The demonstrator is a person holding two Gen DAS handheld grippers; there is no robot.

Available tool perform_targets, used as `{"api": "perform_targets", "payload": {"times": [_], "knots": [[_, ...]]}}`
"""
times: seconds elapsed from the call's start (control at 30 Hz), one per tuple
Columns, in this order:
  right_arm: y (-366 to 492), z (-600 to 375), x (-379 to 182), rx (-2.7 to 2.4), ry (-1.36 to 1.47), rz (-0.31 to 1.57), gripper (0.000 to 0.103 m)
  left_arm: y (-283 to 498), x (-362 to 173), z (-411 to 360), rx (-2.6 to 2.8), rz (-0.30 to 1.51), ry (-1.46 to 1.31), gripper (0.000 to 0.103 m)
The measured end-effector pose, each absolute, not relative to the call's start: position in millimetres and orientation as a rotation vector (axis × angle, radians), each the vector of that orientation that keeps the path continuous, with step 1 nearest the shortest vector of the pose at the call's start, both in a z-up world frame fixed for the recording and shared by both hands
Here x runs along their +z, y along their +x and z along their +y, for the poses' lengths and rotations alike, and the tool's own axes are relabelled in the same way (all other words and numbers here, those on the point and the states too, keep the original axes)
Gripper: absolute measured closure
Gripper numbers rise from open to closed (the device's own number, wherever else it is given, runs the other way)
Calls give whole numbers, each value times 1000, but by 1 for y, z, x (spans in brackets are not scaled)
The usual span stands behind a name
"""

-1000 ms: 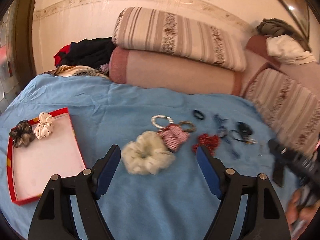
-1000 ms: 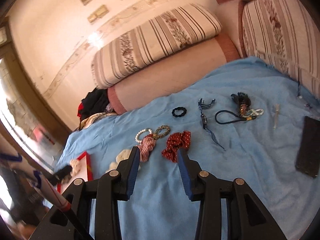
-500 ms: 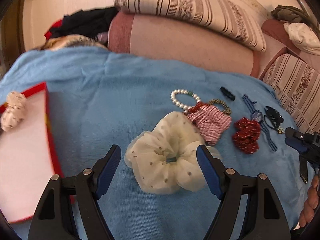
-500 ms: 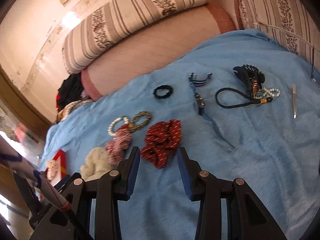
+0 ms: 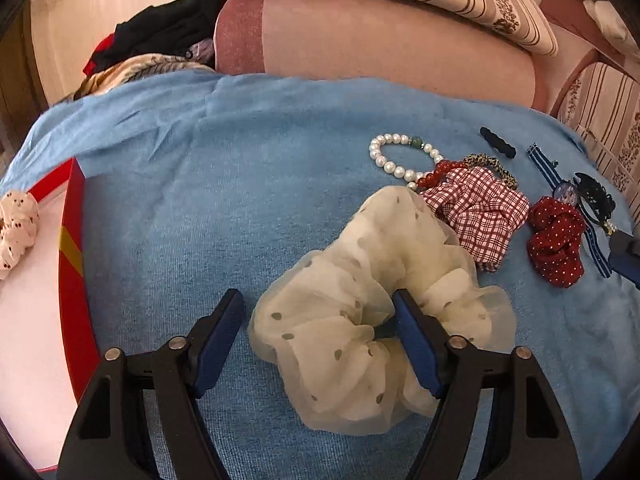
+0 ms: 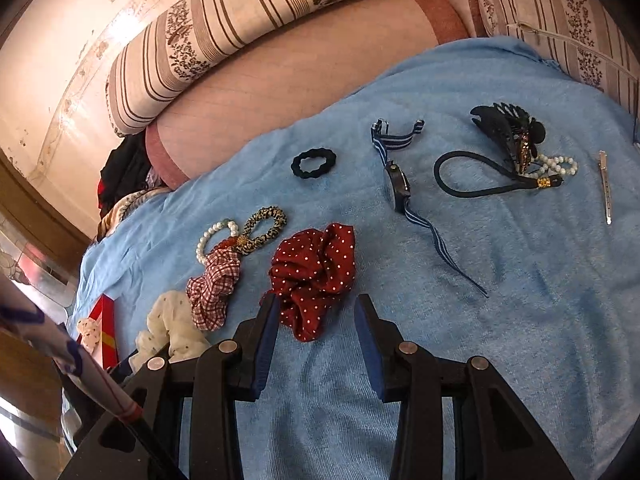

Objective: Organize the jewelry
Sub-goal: 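Grasp the cream polka-dot scrunchie with the left tool while the right tool moves toward the red scrunchie, then grasp the red polka-dot scrunchie with the right tool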

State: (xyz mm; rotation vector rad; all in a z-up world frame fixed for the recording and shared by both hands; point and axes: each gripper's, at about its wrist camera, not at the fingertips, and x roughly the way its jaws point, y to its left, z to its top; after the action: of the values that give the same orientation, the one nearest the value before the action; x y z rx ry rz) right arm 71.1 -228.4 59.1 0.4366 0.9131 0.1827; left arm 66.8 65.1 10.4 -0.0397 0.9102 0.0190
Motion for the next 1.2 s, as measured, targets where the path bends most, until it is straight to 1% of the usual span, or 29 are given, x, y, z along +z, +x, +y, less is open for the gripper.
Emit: {"api": "perform_targets", "payload": {"times": [0.03,0.07,0.1,0.13,0.17,0.2,0.23,0.43,0.57,0.63,0.73,0.93,1.03,1.2], "knots": [[74,-227,58,183,438,919,60,67,11,64,23,910,-35,51],[76,-225,57,183,438,924,58,66,12,65,37,903,-30,57],[80,-223,55,182,435,931,55,66,12,65,35,902,-30,68],[84,-220,52,174,435,940,52,66,12,65,25,902,-27,78],[87,-219,51,171,439,944,50,65,14,64,23,898,-24,79],[91,-218,49,167,445,952,46,64,15,63,21,892,-17,81],[96,-217,45,153,452,964,45,64,15,62,20,888,-11,84],[115,-208,30,123,438,993,45,60,25,56,35,837,20,84],[121,-199,18,133,389,1005,46,59,26,54,35,835,33,84],[119,-196,21,147,351,975,83,59,26,53,35,831,36,84],[114,-197,28,166,352,944,89,57,29,56,39,821,27,84],[89,-189,66,209,302,787,90,48,43,59,55,762,20,84],[79,-183,74,233,292,759,90,45,49,61,64,740,18,84],[72,-173,73,280,278,768,90,43,52,61,65,727,25,84]]}}
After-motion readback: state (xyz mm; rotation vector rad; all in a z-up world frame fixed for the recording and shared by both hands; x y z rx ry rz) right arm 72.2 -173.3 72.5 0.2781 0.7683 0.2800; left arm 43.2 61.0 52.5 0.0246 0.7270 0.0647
